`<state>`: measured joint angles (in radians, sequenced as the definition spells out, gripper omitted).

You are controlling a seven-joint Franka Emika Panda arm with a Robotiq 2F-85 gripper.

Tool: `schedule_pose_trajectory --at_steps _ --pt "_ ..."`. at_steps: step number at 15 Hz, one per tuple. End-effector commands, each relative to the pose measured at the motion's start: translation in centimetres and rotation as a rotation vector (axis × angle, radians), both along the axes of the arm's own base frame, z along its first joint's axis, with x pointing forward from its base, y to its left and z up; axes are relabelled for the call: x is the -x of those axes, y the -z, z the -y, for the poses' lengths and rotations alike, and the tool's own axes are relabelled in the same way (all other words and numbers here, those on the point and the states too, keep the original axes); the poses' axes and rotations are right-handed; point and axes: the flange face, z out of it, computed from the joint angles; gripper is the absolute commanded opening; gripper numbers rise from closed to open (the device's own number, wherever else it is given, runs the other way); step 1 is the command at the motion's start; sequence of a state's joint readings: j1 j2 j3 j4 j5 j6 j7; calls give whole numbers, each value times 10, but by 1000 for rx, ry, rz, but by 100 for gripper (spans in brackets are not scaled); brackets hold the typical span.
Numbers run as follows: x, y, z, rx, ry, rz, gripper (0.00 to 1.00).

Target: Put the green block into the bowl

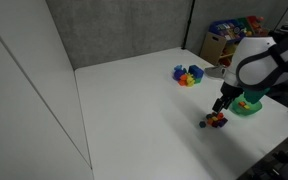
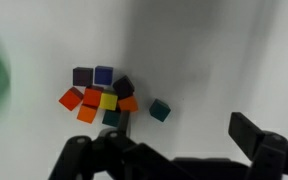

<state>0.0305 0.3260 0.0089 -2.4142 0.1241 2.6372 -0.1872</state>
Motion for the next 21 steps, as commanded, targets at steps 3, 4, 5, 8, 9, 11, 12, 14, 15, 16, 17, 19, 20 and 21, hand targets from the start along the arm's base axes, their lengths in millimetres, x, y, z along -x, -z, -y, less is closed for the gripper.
schedule_pose_trajectory --at_steps 3,4,5,8,9,11,12,14,15,16,17,19,20,21 --pt "-29 47 -11 1 8 26 100" --pt "-32 55 -12 1 4 27 100" --pt "-34 63 -12 -1 1 28 100" --pt "-40 82 -14 0 -21 47 100" --pt "-41 87 -14 0 -29 52 100" --pt "-43 97 -15 -3 -39 61 100" --pt "-43 101 -15 -4 -44 62 100" --pt "-41 111 -15 -6 -51 59 100" --pt "-39 117 -15 -9 -55 56 100" --pt "-37 122 -15 -12 -60 54 100" --pt "-36 127 -14 -14 -63 51 100" --pt "-33 134 -13 -21 -65 49 100" --pt "-32 137 -13 -24 -66 49 100" --pt "-32 138 -13 -28 -64 52 100"
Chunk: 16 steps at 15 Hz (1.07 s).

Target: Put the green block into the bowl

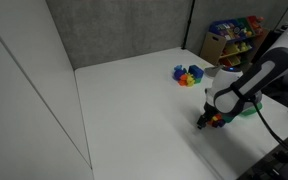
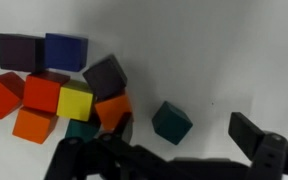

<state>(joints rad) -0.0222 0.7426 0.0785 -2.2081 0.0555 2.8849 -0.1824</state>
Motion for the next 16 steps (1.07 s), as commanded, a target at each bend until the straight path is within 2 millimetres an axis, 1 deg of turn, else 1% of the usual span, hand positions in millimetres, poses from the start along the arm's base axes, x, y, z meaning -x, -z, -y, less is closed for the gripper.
schedule_pose_trajectory --at_steps 1,3,5,6,9,11,13,16 --pt "-4 6 2 -20 -17 12 100" --pt "-5 6 2 -28 -14 14 100" --pt "-7 -5 3 -42 -9 25 100" --pt "-7 -13 3 -47 -4 35 100" --pt "-12 -32 -1 -84 12 70 100" --pt "-17 -34 -6 -95 8 82 100" --pt "-20 -30 -11 -96 1 83 100" --pt "-19 -19 -13 -94 -7 73 100"
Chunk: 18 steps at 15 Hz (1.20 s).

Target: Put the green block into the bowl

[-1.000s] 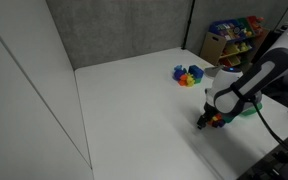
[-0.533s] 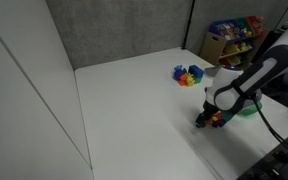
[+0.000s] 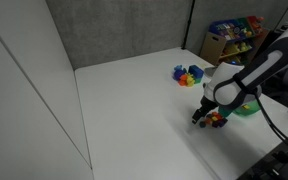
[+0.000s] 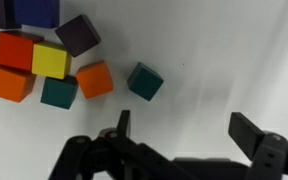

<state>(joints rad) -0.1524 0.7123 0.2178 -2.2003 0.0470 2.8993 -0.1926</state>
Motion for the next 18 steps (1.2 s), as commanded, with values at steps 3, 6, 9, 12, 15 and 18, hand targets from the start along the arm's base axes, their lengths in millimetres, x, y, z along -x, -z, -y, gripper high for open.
schedule_pose_trajectory --at_steps 3,6,9,12,15,18 --pt "1 14 0 -2 -22 3 100" --pt "3 21 2 5 -28 4 100" --pt "5 26 5 14 -30 3 100" --pt "8 30 8 19 -37 -13 73" --pt "10 25 11 14 -31 -24 59" --pt "11 20 12 19 -28 -27 36"
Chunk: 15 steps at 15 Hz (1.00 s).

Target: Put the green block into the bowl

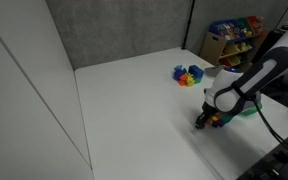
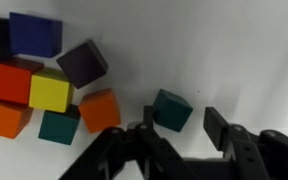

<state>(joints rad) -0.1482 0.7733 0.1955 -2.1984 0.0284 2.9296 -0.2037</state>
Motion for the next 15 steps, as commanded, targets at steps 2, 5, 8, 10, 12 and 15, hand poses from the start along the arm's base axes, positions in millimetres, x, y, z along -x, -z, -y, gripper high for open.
schedule_pose_trajectory --at_steps 2,5,8,10,12,15 --pt "-3 -11 4 9 -15 -3 18" --pt "-6 -25 8 4 -8 5 10" --pt "-11 -46 16 10 0 27 10" --pt "-16 -64 30 21 16 47 10" --pt "-21 -81 49 30 43 57 10" --pt "-23 -105 90 56 103 56 10"
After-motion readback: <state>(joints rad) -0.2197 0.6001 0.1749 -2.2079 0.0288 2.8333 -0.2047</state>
